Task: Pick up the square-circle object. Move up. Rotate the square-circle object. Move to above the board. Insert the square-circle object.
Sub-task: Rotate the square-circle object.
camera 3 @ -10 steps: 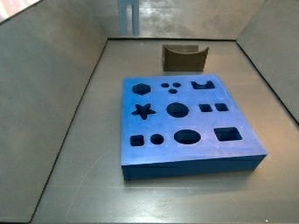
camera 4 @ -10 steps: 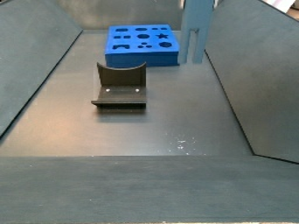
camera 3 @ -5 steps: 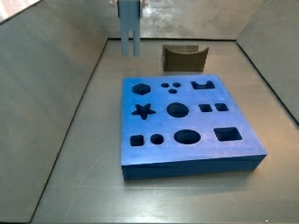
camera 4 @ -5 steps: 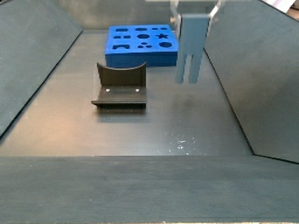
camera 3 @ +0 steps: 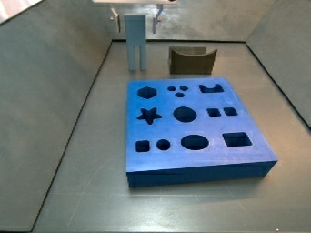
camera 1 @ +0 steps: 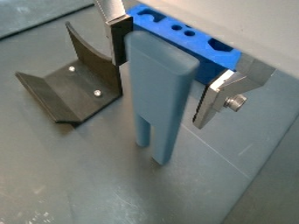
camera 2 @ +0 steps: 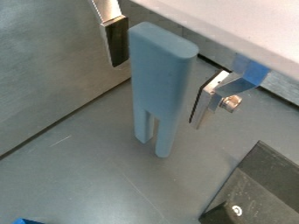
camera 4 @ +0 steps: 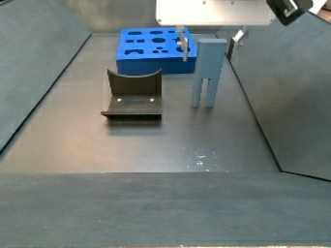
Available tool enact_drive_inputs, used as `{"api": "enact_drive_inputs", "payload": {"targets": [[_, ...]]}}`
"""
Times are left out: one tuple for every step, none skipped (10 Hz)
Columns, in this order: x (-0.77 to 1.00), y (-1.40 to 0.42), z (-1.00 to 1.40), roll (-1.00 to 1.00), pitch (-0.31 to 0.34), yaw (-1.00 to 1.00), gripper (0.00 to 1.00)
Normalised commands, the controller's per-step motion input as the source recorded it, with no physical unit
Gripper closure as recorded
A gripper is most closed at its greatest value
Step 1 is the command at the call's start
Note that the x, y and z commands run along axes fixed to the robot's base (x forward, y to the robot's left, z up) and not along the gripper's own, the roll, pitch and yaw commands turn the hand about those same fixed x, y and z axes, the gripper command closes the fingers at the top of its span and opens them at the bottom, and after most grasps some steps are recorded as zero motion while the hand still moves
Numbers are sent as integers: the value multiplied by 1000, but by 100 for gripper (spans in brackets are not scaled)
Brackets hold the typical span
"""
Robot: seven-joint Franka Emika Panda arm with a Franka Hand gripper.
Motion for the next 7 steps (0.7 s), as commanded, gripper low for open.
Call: {"api": "enact_drive_inputs", "payload": {"targets": [[-5, -1, 1000, -2, -22, -57, 0], [-31, -2, 1000, -9, 18, -55, 0], [-28, 1, 894, -16, 38, -52, 0], [-14, 3, 666, -24, 51, -50, 0], [-4, 5, 487, -31, 66, -48, 0], [6, 6, 306, -38, 86, -47, 0], [0, 0, 0, -4, 8, 1000, 0]]}}
